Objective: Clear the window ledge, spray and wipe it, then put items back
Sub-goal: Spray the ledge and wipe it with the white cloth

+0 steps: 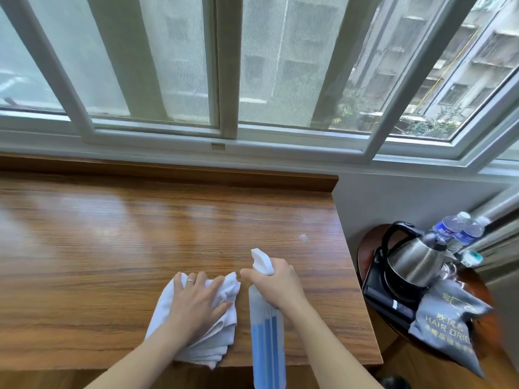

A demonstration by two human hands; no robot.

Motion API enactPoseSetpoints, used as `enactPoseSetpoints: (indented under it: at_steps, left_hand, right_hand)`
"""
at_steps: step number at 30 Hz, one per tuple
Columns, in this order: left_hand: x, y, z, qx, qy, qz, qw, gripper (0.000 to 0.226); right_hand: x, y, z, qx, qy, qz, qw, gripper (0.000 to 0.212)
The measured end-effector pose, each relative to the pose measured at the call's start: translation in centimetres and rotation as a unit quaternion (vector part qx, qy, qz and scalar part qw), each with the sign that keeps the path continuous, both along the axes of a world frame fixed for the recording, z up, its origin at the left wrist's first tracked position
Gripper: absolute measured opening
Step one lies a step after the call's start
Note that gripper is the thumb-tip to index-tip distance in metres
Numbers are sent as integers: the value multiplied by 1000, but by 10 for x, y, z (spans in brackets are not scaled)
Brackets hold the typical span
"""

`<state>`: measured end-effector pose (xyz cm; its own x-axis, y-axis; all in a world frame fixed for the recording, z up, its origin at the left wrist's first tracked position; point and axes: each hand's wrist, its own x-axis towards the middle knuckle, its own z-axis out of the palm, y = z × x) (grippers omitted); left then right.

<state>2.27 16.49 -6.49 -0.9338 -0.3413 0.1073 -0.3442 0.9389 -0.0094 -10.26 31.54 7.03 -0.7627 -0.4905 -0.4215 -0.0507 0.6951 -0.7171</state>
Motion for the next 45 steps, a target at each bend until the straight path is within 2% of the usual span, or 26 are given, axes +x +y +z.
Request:
enactPoseSetpoints:
  at_steps: [5, 9, 15, 23, 27, 31, 36, 45]
  left_hand:
    - [-45, -21, 5, -8, 9, 61, 998, 49]
    - [-75, -33, 7, -4, -32, 103, 994, 59]
    - [-66, -18, 13, 16, -20, 140, 990, 53]
    - [-27, 9, 4, 10, -7, 82, 997, 51]
    - [-29, 2, 1, 14, 15, 61, 998, 48]
    - [-38, -9, -2, 25, 21, 32, 999, 44]
    - [-62, -29, -1, 29, 24, 22, 999, 46]
    - [-139, -80, 6, 22, -14, 61, 998, 50]
  right_hand:
    - [-13, 4, 1, -7, 1, 23, 1000, 38]
    - [-24, 6, 1, -16, -2, 36, 999, 40]
    - [-39, 9, 7, -32, -25, 28, 999, 37]
    - [-52, -15, 11, -20, -51, 11, 998, 29]
    - [-58, -27, 12, -11, -57, -12, 998, 40]
    - [-67, -37, 11, -5, -42, -11, 999, 33]
    - [-75, -48, 7, 0, -49, -22, 999, 41]
    - [-85, -58, 7, 13, -32, -13, 999, 33]
